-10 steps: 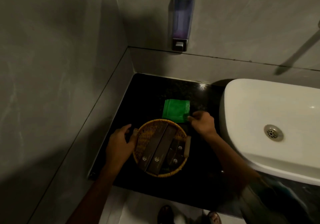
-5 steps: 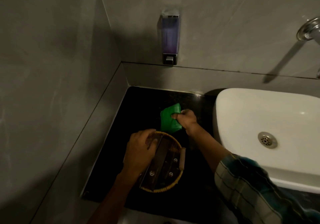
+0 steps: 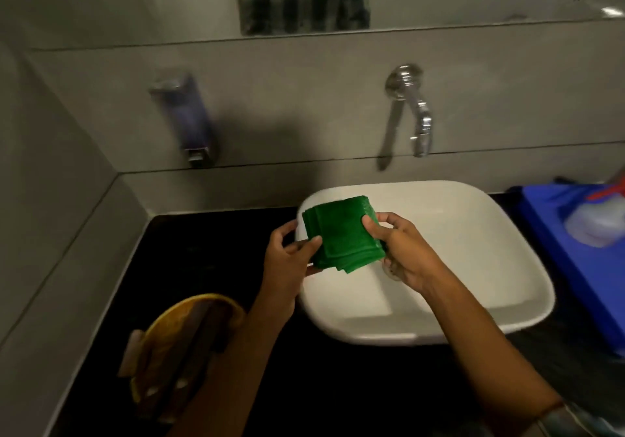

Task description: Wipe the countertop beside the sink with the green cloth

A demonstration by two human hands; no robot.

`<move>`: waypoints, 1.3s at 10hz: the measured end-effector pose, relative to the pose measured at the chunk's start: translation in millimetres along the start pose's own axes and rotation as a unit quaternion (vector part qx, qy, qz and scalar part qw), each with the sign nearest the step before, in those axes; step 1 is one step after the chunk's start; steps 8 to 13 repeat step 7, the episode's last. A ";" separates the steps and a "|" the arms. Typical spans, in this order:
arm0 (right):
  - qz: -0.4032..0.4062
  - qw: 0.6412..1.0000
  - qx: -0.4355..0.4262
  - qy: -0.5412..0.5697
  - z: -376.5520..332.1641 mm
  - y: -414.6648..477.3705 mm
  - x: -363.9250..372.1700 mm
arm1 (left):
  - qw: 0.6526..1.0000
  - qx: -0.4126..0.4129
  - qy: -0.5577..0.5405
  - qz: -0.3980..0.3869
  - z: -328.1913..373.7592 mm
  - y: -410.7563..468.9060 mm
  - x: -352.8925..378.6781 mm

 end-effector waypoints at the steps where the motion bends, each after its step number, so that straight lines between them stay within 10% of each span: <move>1: 0.064 0.996 -0.018 -0.056 -27.9 -10.3 -124.1 | 0.994 0.020 0.088 -0.057 -12.9 -16.4 123.7; 4: 0.210 0.915 -0.055 -0.339 -49.6 -45.8 -410.2 | 0.926 0.074 0.311 -0.199 -93.8 -43.0 410.1; 6: 0.228 0.838 0.017 -0.495 -28.0 -65.7 -524.3 | 0.823 0.073 0.496 -0.268 -170.1 -67.4 523.8; 7: 0.129 0.750 0.149 -0.632 7.4 -73.6 -553.1 | 0.705 0.174 0.657 -0.201 -196.4 -65.8 531.2; 13: 0.129 0.750 0.149 -0.632 7.4 -73.6 -553.1 | 0.705 0.174 0.657 -0.201 -196.4 -65.8 531.2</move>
Point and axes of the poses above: each hand's wrist, its own y-axis towards the middle knuckle, its own x-axis out of the palm, z = x × y, the point moved 5 cm from there along y, towards the middle knuckle, and after that the axes turned 15 degrees about -x, right-handed, at the moved point
